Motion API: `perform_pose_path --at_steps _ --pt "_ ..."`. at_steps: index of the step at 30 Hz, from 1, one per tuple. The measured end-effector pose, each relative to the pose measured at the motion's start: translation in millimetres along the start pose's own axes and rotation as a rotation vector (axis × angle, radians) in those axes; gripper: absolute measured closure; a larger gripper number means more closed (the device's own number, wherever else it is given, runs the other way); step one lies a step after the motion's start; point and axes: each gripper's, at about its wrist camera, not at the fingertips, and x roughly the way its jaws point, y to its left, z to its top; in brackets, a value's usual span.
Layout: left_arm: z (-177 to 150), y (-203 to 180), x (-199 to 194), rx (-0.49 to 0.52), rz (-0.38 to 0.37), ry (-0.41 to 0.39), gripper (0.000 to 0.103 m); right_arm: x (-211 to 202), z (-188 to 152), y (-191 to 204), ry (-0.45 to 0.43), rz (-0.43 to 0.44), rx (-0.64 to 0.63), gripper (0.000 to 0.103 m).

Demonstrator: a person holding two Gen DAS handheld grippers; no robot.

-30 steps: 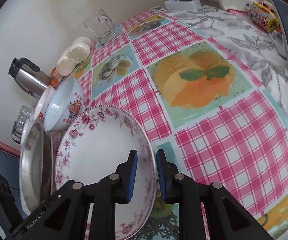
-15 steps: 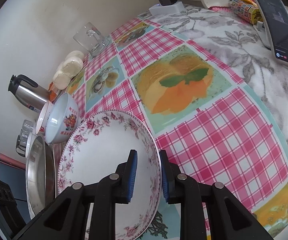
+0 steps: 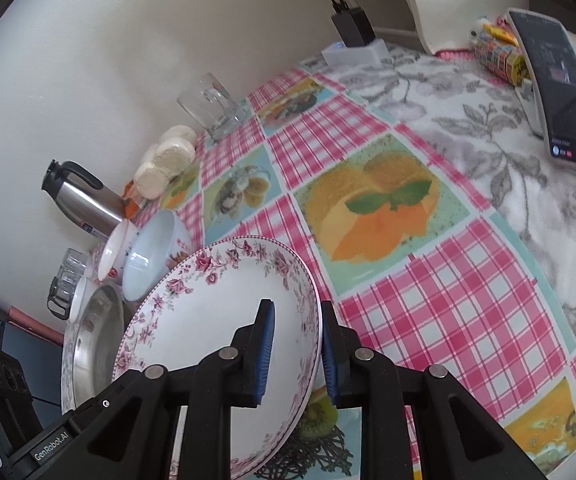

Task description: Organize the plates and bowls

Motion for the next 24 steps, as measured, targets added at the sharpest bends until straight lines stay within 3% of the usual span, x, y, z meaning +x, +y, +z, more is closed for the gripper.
perform_pose_path --at_steps 11,24 --pt "18.7 1.0 -49.9 0.034 -0.061 -0.127 0.08 -32.0 6.6 40.9 -0.17 0.068 -0.074 0.079" --pt "36.9 43.8 -92.0 -0.022 -0.071 -0.208 0.08 -33.7 -4.7 95.9 -0.203 0.119 -0.13 0.079"
